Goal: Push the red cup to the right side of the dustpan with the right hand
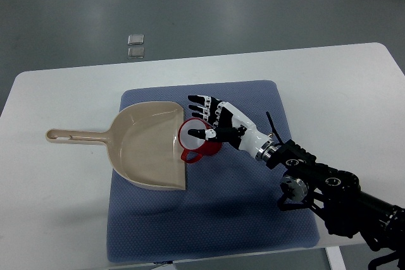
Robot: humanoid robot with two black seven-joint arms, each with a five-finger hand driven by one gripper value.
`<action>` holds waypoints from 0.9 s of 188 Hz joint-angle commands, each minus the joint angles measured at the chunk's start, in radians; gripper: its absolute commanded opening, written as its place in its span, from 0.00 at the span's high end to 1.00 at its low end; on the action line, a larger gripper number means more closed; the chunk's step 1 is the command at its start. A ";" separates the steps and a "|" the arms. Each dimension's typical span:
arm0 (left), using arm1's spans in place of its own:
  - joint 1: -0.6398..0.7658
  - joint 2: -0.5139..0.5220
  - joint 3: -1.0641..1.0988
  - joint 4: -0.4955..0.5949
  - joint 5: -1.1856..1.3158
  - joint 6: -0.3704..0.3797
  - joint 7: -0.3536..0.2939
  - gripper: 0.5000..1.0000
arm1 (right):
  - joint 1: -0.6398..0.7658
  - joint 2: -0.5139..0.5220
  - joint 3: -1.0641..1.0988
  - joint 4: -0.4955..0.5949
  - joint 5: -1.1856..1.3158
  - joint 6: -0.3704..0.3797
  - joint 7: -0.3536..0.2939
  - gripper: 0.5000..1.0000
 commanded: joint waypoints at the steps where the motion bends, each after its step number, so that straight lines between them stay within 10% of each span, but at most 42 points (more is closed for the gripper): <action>1: -0.001 0.000 0.000 0.000 0.000 0.000 0.000 0.00 | 0.000 0.001 0.000 0.003 0.001 0.000 -0.001 0.14; 169: -0.001 0.000 0.002 0.000 0.000 0.000 0.000 0.00 | 0.075 -0.068 0.010 -0.011 0.018 0.028 -0.004 0.13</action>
